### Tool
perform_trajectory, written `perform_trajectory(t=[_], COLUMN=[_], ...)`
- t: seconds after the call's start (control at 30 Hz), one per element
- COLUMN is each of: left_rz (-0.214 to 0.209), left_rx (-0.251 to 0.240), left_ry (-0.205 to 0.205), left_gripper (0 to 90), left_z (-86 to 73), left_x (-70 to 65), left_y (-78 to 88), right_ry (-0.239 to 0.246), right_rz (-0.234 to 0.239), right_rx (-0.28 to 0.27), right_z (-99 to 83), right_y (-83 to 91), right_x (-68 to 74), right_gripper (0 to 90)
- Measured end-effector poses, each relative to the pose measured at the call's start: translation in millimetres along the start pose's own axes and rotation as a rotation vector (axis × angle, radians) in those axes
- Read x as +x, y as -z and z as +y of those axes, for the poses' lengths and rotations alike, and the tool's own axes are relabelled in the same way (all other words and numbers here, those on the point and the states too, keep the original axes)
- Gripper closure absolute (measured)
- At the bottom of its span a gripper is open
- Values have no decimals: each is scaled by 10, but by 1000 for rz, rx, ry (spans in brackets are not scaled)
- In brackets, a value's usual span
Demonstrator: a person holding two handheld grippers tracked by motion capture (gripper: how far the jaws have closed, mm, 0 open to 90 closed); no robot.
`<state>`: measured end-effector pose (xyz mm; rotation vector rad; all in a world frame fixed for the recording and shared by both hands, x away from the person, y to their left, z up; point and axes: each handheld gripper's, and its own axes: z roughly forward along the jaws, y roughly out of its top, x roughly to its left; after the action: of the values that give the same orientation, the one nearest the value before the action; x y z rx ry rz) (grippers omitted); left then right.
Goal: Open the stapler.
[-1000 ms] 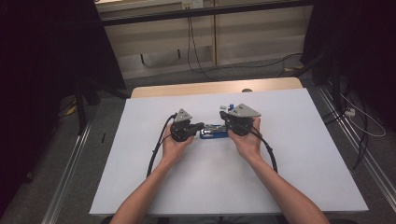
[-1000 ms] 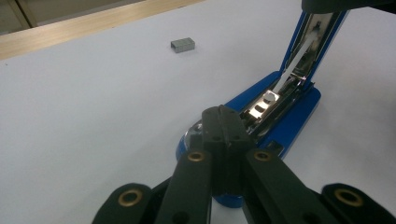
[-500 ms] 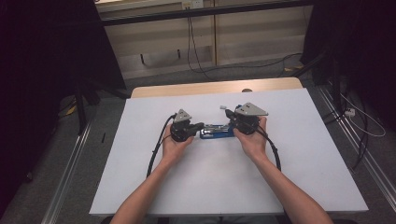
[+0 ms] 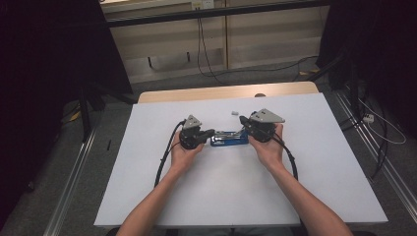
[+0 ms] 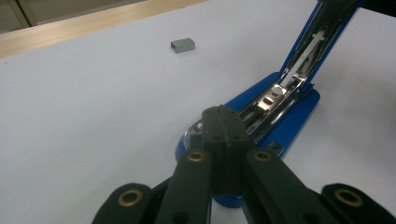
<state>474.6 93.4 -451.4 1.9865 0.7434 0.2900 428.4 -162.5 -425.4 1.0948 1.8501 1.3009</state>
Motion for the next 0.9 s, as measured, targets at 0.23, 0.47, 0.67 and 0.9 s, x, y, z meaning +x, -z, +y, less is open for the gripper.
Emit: perform_trajectory(t=[0.23, 0.47, 0.67, 0.9], left_rz=[-1, 2, 4, 5], left_rx=[0, -1, -1, 0], left_ry=[3, 0, 3, 3], left_gripper=[900, 900, 900, 900], left_z=[-2, -1, -1, 0], left_x=[1, -2, -5, -6], left_y=[1, 0, 0, 0], right_ry=[-11, -14, -35, -28], right_rz=[-11, -10, -18, -19], right_rx=[9, 10, 10, 14], right_z=[-30, -43, -65, -86], right_y=[51, 55, 80, 106], right_x=[-38, -62, -95, -113], right_gripper=[900, 900, 900, 900])
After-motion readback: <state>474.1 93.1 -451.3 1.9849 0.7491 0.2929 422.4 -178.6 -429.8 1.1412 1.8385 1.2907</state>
